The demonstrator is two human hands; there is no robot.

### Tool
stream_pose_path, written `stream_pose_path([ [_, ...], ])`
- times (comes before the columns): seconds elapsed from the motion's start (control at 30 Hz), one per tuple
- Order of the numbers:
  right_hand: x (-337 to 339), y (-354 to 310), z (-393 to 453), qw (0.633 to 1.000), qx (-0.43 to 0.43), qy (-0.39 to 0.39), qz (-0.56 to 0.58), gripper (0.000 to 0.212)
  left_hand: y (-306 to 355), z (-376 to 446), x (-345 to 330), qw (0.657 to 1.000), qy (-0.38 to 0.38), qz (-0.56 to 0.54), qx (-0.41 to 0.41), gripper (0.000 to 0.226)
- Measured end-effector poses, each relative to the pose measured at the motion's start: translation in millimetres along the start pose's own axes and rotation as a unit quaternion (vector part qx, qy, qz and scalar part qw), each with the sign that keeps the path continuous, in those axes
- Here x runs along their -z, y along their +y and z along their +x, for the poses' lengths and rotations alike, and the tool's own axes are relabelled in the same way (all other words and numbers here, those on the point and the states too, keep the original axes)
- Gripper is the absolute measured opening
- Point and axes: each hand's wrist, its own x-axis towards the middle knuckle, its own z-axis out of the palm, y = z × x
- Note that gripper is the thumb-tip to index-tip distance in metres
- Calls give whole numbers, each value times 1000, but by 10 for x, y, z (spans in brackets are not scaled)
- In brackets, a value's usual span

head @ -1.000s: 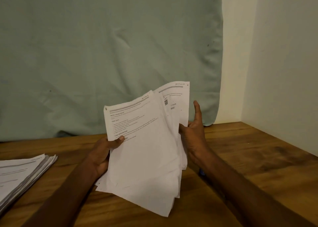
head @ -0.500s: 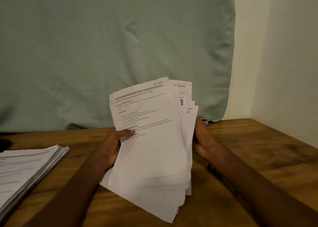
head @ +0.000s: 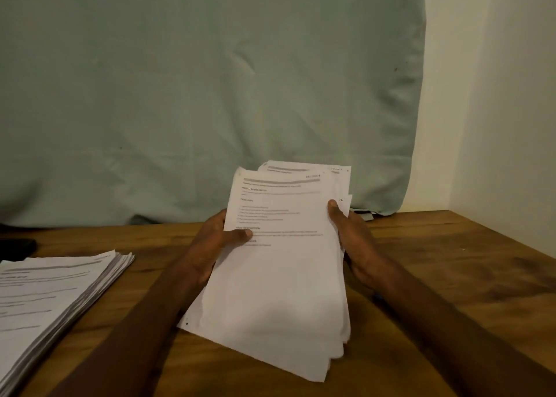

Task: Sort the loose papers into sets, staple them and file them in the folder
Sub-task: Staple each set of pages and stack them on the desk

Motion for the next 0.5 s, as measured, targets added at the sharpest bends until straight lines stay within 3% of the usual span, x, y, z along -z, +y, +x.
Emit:
stream_pose_path([
  [0.13, 1, -56, -23, 1000, 15, 8, 18, 38, -36, -3, -98, 999, -43, 8, -1, 68],
  [0.2, -9, -95, -19, 998, 32, -11, 61, 48, 18, -14, -172, 999, 21, 6, -39, 63],
  [0.27, -20, -117, -29, 995, 64, -44, 67, 44, 142, -29, -235, 990, 105, 14, -96, 51],
  [0.37, -56, -129, -89, 989, 146, -19, 7, 35, 407, -62, -321, 970, 143, 89, -177, 41],
  [0.5, -149, -291, -222, 954, 294, 48, -15, 34, 724, -183, -509, 951, 117, 148, -246, 45],
])
